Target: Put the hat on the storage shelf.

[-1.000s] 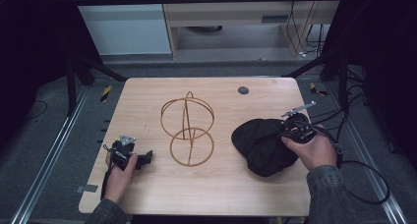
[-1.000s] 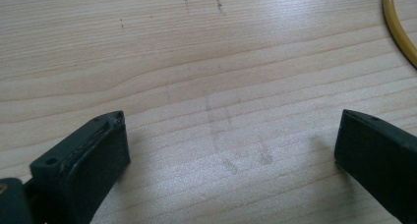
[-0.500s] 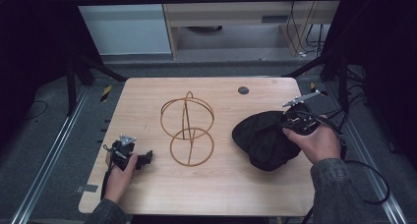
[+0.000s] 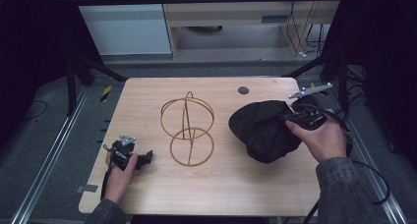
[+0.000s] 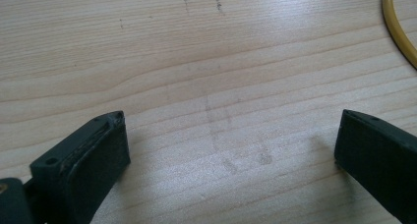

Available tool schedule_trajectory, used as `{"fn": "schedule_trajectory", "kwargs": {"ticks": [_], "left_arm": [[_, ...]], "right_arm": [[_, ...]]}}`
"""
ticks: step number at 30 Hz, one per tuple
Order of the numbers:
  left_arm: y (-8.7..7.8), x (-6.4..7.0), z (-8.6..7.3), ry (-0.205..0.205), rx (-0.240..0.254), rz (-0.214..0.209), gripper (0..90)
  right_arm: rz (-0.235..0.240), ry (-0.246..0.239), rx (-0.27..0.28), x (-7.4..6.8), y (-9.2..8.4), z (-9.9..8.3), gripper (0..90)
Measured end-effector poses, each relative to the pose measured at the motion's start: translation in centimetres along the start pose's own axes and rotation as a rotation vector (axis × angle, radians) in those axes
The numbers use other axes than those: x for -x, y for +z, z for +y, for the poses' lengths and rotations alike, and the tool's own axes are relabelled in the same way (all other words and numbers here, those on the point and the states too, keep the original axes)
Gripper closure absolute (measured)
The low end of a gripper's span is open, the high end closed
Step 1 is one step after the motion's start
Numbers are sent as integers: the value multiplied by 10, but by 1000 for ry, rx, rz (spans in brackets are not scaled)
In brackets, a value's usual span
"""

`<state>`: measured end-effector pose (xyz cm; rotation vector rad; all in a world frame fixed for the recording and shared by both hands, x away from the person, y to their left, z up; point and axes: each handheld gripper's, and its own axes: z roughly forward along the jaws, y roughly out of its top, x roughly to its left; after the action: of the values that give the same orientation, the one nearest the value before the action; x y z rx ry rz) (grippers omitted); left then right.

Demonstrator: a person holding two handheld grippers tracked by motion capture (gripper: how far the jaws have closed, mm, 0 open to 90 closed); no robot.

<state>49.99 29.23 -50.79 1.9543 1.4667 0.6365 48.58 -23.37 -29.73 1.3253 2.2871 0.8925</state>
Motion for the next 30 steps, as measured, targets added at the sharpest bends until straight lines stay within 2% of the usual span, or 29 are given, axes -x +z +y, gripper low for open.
{"fn": "schedule_trajectory", "kwargs": {"ticks": [16,30], "left_arm": [[0,0,0,4,0,-4,0],[0,0,0,5,1,-4,0]], "right_arm": [[2,7,88,-2,-37,-9,867],[-13,4,118,-3,-53,-1,869]]}}
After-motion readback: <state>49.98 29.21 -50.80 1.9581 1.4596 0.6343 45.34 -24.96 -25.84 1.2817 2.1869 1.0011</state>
